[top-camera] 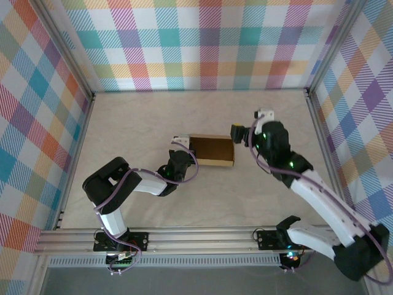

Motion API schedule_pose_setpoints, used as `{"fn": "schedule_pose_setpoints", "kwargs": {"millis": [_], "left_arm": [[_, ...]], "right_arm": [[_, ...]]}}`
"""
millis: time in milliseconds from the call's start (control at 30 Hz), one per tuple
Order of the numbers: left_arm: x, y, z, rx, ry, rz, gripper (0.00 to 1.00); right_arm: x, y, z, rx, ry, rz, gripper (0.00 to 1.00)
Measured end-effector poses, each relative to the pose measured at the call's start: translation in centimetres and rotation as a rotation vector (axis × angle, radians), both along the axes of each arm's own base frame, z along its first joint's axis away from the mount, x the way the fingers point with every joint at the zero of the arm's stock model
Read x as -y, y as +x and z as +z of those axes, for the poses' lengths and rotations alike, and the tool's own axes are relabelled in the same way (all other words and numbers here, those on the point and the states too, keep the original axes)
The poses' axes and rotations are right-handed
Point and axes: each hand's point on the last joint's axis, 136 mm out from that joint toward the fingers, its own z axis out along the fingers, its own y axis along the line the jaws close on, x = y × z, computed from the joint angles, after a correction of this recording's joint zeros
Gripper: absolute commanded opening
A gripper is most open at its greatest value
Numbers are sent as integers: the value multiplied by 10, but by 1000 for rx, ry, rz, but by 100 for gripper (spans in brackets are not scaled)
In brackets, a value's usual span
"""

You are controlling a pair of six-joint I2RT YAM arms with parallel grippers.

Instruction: Fold the paper box

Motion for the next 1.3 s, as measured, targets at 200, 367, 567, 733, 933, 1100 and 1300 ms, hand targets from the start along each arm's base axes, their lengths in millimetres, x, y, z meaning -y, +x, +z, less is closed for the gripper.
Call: {"fn": "schedule_pose_setpoints", "kwargs": {"millis": [200, 367, 567, 733, 933, 1100, 1300], "left_arm": [[0, -1, 0, 10, 28, -9, 0], [-1, -2, -2, 11, 35, -14, 1], [1, -5, -14, -27, 91, -41, 18], [-1, -13, -39, -111, 161, -61, 26], [-5, -22, -57, -173, 187, -79, 55], [-5, -38, -56, -186, 202, -108, 80], [-14, -76, -58, -230, 208, -218, 100]], "right_arm": [[-30, 26, -48, -266, 43, 36, 100], [-26, 26, -92, -439, 58, 10, 99], [-24, 19, -123, -551, 110, -15, 99], [-28, 11, -138, -614, 146, -21, 98], [-28, 9, -141, -634, 176, -42, 98], [-29, 11, -148, -652, 180, -54, 98], [-29, 15, -169, -676, 170, -72, 98]]}}
